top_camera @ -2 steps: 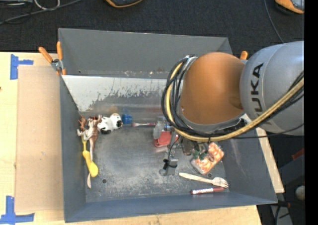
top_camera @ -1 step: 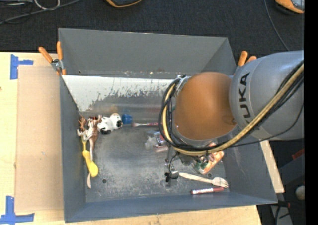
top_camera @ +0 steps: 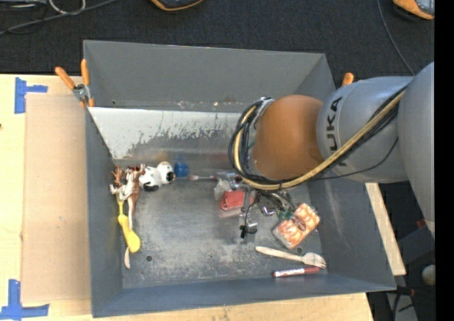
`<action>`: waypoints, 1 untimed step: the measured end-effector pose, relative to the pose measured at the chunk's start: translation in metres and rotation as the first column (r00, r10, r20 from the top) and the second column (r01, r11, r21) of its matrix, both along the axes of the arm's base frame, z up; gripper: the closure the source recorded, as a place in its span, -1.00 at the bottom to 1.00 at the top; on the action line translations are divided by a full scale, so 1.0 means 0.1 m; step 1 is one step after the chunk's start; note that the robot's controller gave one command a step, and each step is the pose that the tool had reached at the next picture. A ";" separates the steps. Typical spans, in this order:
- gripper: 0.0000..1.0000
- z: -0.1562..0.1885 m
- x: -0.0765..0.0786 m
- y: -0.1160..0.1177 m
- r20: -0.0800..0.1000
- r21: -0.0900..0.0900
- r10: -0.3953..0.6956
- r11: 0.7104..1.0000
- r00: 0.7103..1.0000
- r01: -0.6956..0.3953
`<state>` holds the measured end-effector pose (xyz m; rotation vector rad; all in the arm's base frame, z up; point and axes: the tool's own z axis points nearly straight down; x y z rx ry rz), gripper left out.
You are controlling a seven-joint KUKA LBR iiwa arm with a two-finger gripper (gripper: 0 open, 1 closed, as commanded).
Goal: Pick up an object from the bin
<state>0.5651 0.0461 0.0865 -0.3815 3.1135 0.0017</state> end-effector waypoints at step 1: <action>-1.00 0.11 0.42 0.11 -0.006 0.002 0.171 0.985 0.985 -0.171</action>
Offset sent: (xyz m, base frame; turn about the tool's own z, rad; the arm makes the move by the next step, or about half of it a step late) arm 0.0359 -0.0402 -0.0165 -0.1549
